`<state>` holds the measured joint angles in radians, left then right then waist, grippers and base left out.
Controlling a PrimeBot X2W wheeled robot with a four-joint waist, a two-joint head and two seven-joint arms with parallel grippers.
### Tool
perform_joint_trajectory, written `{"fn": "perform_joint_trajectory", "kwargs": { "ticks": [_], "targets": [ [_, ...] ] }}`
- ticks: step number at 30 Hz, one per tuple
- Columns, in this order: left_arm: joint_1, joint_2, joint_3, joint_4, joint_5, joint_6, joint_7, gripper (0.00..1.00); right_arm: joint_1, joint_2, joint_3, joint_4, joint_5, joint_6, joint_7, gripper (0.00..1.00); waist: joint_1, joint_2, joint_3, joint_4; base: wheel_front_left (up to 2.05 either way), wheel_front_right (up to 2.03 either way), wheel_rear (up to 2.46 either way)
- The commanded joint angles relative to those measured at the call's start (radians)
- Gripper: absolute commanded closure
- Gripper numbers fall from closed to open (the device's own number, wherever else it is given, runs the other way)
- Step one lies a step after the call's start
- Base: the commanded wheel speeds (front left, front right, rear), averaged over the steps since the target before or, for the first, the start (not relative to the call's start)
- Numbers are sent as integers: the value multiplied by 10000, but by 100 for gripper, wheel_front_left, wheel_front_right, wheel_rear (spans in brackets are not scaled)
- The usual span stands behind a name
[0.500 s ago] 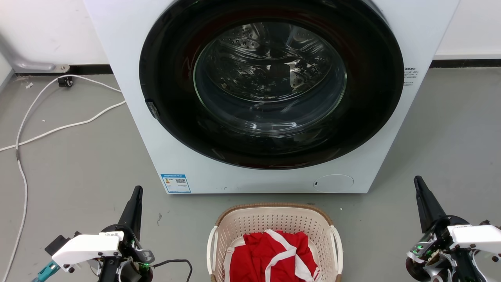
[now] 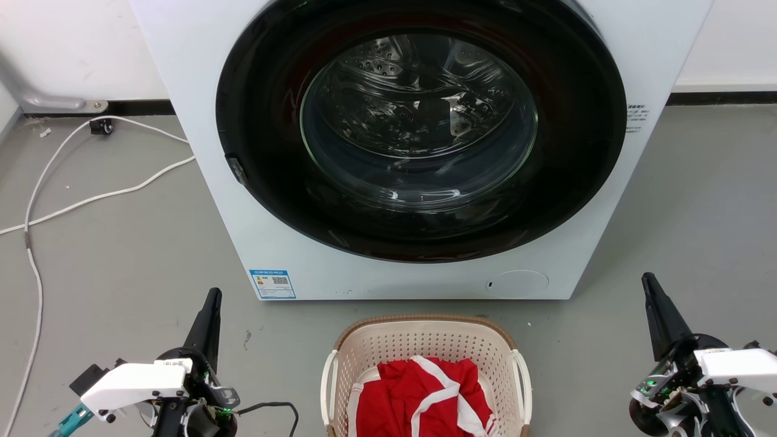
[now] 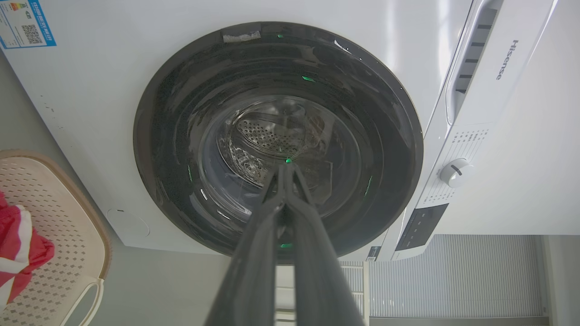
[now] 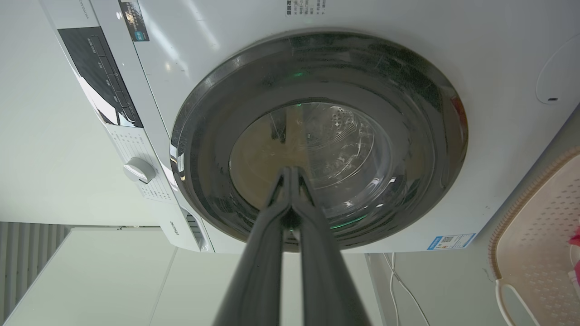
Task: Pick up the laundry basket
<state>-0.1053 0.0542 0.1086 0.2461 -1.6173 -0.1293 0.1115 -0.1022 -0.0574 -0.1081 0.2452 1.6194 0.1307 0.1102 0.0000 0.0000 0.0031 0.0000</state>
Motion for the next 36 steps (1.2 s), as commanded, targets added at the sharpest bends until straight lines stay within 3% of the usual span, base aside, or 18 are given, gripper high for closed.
{"fn": "perform_joint_trajectory", "kwargs": {
  "ticks": [1,22,23,36],
  "targets": [
    [-68,-12,48,1,19,-38,14,100,-124,44,-13,12,-40,0,19,100,0,0,0,0,0,0,0],
    [-69,-22,62,1,21,-38,32,100,-127,57,-29,13,-58,0,40,100,0,0,0,0,0,0,0],
    [-1,-10,13,0,25,0,2,0,-1,12,-19,0,-12,0,6,0,0,0,0,0,0,0,0],
    [331,-47,-106,143,300,11,-468,0,446,29,-10,94,-350,0,-464,0,0,0,5,-24,0,0,0]
  ]
}}
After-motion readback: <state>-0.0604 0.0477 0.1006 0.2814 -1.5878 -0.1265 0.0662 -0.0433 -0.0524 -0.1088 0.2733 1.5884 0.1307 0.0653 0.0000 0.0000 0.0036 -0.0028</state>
